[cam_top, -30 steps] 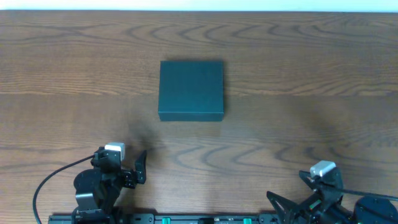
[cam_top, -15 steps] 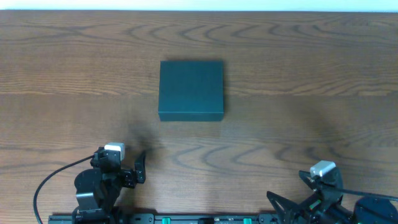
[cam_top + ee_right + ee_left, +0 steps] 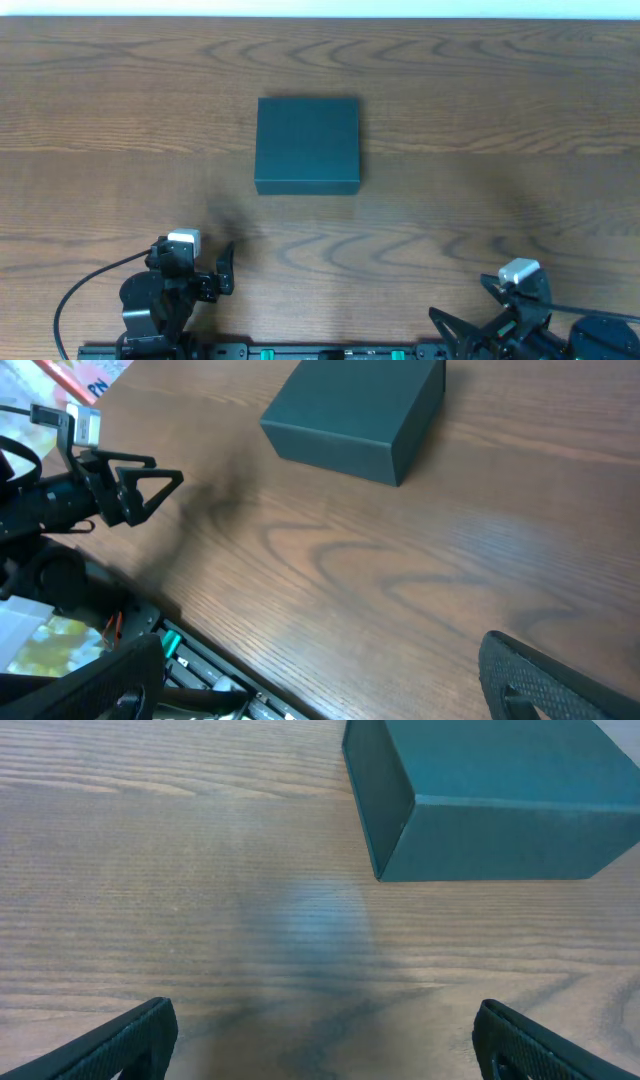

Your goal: Pack container

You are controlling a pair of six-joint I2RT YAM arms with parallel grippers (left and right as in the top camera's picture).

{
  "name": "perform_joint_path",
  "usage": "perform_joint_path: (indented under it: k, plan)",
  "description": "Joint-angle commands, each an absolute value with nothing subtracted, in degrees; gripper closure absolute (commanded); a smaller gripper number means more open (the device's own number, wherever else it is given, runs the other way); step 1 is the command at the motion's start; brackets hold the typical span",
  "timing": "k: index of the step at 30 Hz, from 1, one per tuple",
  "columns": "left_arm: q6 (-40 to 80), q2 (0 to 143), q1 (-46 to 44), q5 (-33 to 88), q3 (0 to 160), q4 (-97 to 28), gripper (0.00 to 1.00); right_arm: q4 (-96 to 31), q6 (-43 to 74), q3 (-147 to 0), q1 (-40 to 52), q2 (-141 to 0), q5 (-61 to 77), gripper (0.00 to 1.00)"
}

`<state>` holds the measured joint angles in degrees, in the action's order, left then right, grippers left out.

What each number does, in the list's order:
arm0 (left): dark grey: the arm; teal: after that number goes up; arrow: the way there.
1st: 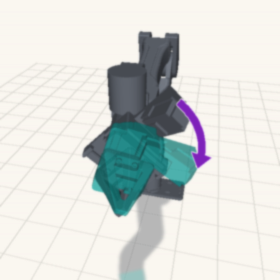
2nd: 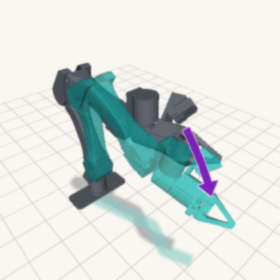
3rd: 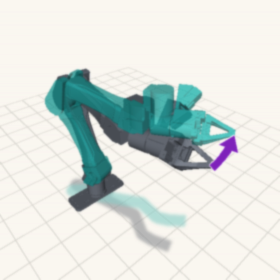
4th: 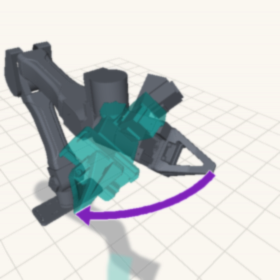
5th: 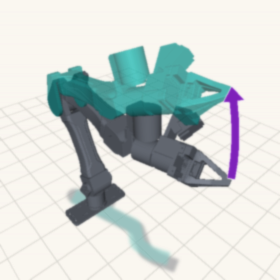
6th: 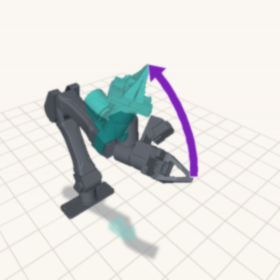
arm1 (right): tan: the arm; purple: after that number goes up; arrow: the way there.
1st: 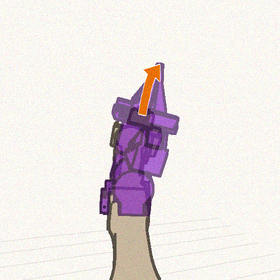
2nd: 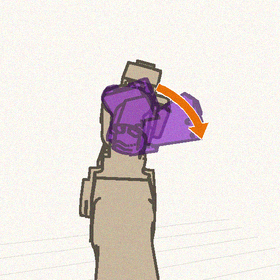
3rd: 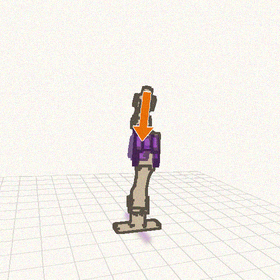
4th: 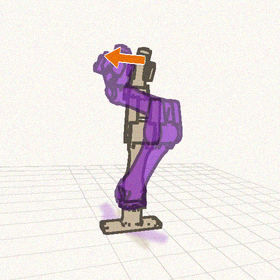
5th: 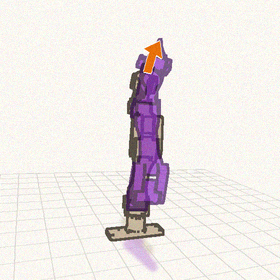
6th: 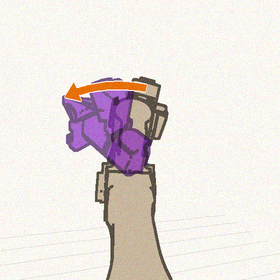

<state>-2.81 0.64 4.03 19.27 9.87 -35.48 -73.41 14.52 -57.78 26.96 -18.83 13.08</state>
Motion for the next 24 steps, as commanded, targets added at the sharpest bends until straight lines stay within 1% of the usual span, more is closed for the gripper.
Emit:
perform_joint_path:
  k: [1,6,8,11,16,21,24]
  plan:
    - [-3.0,0.2,4.3,18.9,9.3,-35.4,0.05,-73.3,15.2,-57.7,27.1,-18.5,13.1,0.01]
    - [-3.0,0.2,4.3,18.9,9.3,-35.4,0.05,-73.3,14.4,-57.7,27.1,-18.5,12.5,0.01]
    - [-3.0,0.2,4.3,18.9,9.3,-35.4,0.05,-72.4,12.1,-57.4,26.9,-18.5,7.2,0.01]
    - [-3.0,0.2,4.3,18.9,9.3,-35.4,0.05,-68.1,11.3,-54.9,25.4,-18.5,3.5,0.01]
    - [-3.0,0.2,4.3,18.9,9.3,-35.4,0.05,-55.5,5.1,-43.2,23.2,-16.3,2.9,0.01]
    - [-3.0,0.2,4.3,18.9,9.3,-35.4,0.05,-44.0,4.2,-28.9,22.3,-10.6,2.8,0.01]
    - [-3.0,0.2,4.3,18.9,9.3,-35.4,0.05,-41.1,4.2,-22.5,21.7,-6.7,2.9,0.01]
